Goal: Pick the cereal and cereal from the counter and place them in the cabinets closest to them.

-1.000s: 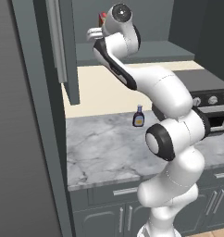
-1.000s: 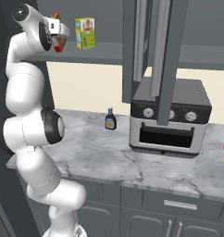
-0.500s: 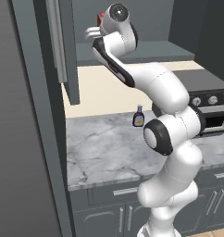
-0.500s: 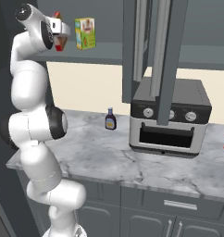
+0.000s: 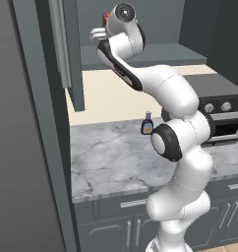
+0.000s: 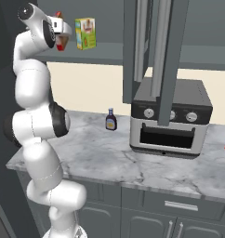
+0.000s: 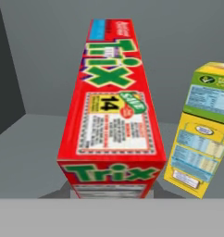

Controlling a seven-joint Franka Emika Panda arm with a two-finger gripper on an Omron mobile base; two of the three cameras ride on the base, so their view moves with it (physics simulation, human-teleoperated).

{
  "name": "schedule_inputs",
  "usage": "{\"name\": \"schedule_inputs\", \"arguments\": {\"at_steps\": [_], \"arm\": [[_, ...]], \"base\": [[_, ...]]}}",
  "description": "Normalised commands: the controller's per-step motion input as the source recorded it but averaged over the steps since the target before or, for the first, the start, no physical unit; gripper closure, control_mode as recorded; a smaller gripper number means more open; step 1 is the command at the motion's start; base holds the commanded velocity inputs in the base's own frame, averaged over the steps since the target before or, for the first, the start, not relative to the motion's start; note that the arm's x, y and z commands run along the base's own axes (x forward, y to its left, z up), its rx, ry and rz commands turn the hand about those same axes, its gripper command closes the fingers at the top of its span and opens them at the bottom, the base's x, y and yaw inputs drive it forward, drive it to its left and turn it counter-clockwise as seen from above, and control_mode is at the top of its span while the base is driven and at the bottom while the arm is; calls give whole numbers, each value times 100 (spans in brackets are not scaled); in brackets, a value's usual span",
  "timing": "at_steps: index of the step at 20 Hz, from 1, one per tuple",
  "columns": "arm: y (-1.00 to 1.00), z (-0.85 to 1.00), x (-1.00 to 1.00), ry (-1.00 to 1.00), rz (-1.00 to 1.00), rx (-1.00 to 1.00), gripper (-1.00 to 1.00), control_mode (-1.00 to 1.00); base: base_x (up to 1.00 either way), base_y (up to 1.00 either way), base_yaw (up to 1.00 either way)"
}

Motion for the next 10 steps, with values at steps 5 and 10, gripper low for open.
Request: {"name": "schedule_inputs", "arguments": {"at_steps": [5,10], "arm": [[0,0,9,6,0,0,100,-100],[0,0,3,1,0,0,100,-100]], "base": [[0,0,0],[0,0,0]]}}
